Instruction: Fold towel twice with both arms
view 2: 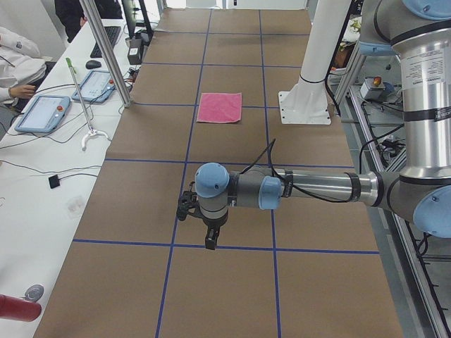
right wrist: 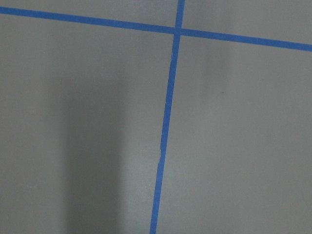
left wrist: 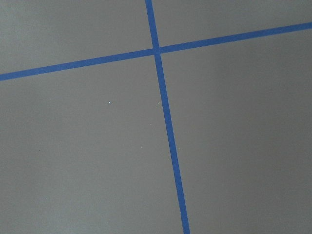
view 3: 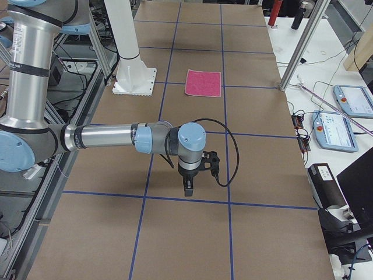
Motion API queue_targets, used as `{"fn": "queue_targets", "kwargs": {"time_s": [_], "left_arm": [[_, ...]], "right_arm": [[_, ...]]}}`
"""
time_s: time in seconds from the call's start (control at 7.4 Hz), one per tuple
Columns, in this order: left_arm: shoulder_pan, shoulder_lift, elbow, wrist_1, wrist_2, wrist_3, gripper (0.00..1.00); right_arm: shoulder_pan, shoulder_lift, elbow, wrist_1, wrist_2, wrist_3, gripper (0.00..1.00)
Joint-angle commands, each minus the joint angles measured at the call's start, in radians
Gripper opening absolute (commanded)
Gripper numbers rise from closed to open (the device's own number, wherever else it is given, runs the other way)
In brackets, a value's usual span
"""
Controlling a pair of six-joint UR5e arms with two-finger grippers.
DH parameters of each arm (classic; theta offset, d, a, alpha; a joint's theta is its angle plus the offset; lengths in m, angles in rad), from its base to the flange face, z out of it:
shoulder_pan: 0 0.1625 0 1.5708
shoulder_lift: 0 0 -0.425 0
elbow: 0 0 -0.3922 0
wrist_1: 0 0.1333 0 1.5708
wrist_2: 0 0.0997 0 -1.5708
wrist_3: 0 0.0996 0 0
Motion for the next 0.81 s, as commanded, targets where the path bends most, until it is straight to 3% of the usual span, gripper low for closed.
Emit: {"fn": "queue_targets", "kwargs": {"time_s": [0.0,0.68], "left_arm": [[0.009,-0.008,0.000,0.003,0.000,-0.002,1.00],[0.011,-0.017,-0.009,0.002,0.002,-0.006,1.00]], "right_arm": [[0.000,0.001,0.000,0.000,0.001,0.002,1.00],[-0.002,0.011,-0.008,0.000,0.008,0.009,1.00]]}}
